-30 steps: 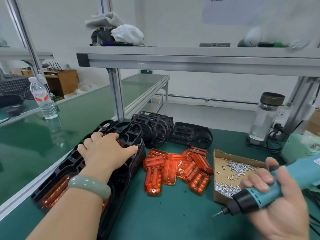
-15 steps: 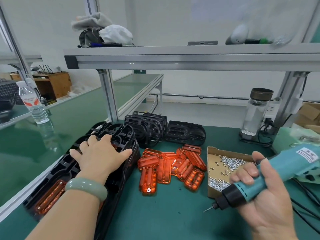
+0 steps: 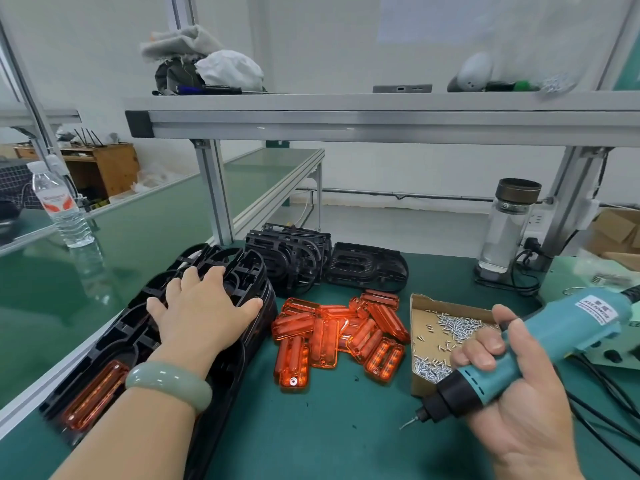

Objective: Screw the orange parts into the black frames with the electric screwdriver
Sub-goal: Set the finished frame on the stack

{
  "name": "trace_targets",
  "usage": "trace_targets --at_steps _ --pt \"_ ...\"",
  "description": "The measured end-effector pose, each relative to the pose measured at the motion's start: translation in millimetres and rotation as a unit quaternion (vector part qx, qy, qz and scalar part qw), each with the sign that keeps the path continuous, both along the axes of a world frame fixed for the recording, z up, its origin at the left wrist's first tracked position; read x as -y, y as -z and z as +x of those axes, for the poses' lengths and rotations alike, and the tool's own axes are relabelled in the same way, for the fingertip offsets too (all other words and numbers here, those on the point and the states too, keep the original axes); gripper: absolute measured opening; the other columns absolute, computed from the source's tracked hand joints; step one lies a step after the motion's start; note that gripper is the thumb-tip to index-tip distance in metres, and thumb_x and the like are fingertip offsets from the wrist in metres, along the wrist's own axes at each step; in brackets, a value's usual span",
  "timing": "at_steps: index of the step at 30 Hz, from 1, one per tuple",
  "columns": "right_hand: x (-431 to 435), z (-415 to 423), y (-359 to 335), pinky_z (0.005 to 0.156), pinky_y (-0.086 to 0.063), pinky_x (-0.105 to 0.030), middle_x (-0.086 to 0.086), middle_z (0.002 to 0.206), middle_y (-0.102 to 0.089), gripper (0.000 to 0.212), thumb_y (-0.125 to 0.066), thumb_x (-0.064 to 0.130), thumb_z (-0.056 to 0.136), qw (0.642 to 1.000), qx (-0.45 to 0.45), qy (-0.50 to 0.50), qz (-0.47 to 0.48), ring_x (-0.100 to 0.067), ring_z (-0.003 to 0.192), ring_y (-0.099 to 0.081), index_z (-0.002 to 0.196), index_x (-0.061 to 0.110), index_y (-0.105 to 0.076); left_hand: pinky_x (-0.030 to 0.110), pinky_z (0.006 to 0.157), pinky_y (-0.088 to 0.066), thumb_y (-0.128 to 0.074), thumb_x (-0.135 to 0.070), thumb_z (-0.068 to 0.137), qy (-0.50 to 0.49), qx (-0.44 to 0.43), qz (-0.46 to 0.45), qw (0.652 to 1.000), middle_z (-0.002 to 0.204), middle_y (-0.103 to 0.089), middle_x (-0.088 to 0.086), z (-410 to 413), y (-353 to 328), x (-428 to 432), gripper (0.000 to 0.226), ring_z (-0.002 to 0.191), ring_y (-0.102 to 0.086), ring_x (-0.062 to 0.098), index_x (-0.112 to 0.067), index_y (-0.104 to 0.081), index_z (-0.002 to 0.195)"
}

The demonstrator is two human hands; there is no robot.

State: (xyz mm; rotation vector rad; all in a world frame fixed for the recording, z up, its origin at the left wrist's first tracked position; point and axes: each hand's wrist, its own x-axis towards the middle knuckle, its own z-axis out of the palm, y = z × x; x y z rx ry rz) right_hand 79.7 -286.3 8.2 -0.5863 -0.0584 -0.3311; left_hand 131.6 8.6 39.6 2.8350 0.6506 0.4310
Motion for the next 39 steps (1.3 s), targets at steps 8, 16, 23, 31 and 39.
trace_targets --at_steps 8,16,23,31,39 --pt "-1.4 -1.0 -0.3 0.049 -0.045 -0.017 0.007 0.059 -0.041 0.014 -0.053 0.024 0.084 1.0 0.0 0.001 -0.003 -0.004 0.044 -0.041 0.095 0.018 -0.058 0.046 0.107 -0.031 -0.056 -0.054 0.082 0.053 0.058 0.013 0.997 0.139 -0.047 0.003 -14.1 -11.4 12.4 0.067 0.132 -0.036 0.027 -0.022 -0.04 0.139" --pt "-1.8 -2.3 -0.2 0.049 -0.045 -0.018 0.006 0.059 -0.042 0.015 -0.055 0.024 0.083 1.0 -0.009 -0.001 0.001 -0.005 0.044 -0.042 0.096 0.017 -0.058 0.03 0.103 -0.033 -0.064 -0.036 0.082 0.212 0.162 -0.04 0.963 0.124 -0.061 -0.003 -33.0 -14.7 63.8 0.048 0.12 -0.05 0.017 -0.02 -0.058 0.126" --pt "-1.0 -0.6 1.2 0.047 -0.044 -0.019 0.005 0.057 -0.042 0.017 -0.057 0.024 0.08 0.999 -0.032 -0.008 0.004 -0.006 0.043 -0.042 0.096 0.017 -0.057 0.028 0.095 -0.042 -0.052 -0.037 0.087 0.314 0.054 -0.05 0.947 0.118 -0.064 -0.007 -3.6 8.0 120.3 0.035 0.111 -0.056 0.015 -0.028 -0.061 0.119" --pt "2.6 3.5 2.6 0.044 -0.042 -0.02 0.003 0.056 -0.044 0.021 -0.06 0.022 0.077 0.998 -0.06 -0.007 0.007 -0.008 0.042 -0.042 0.097 0.015 -0.058 0.034 0.086 -0.05 -0.046 -0.013 0.089 0.292 -0.027 -0.016 0.956 0.106 -0.067 0.002 70.8 20.8 146.4 0.026 0.102 -0.06 0.023 -0.02 -0.064 0.106" --pt "4.6 5.6 5.2 0.043 -0.043 -0.021 0.001 0.057 -0.045 0.027 -0.065 0.023 0.073 0.996 -0.083 -0.014 0.018 -0.01 0.041 -0.043 0.098 0.014 -0.06 0.044 0.095 -0.046 -0.038 -0.014 0.094 0.311 -0.147 0.06 0.937 0.128 -0.054 0.009 125.2 33.7 157.8 0.035 0.114 -0.051 0.031 -0.013 -0.051 0.126"
